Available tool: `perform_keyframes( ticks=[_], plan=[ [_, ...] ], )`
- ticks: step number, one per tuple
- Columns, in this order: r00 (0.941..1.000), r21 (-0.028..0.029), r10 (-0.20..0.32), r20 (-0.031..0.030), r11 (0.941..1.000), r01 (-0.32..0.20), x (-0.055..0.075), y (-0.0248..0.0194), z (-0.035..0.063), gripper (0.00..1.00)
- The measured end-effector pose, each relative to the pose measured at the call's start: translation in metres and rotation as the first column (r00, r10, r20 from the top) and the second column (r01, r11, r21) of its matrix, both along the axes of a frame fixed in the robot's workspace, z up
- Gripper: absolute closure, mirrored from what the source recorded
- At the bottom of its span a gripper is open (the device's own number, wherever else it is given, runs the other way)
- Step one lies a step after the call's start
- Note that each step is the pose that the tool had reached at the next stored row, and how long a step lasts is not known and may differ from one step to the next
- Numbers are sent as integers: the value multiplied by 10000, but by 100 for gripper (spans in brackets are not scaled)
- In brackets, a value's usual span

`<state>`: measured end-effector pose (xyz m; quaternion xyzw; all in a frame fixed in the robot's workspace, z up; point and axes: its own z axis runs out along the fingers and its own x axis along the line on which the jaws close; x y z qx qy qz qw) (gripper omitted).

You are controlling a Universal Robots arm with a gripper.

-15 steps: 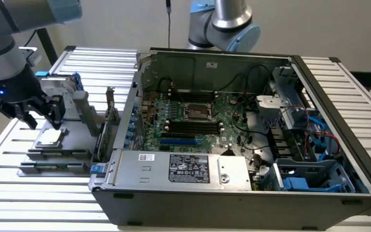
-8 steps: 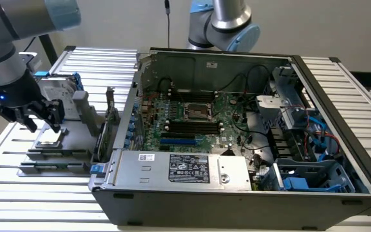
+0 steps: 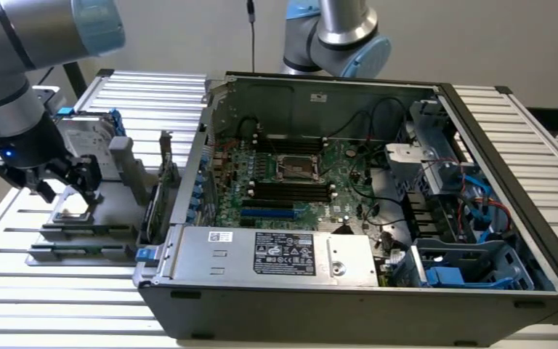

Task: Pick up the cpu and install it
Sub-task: 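Pick up the cpu and move it towards the insertion slot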

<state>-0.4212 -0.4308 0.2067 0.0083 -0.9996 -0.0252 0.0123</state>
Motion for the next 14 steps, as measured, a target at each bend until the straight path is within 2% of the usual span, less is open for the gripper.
perform_keyframes(
  ticks=[7,9,14],
  plan=[
    [9998,12,1,-198,10000,-1,5,1,-57,30],
    [9997,12,1,-228,10000,-1,17,1,-79,30],
    [9997,13,-3,-258,10000,4,29,6,-111,30]
  ],
)
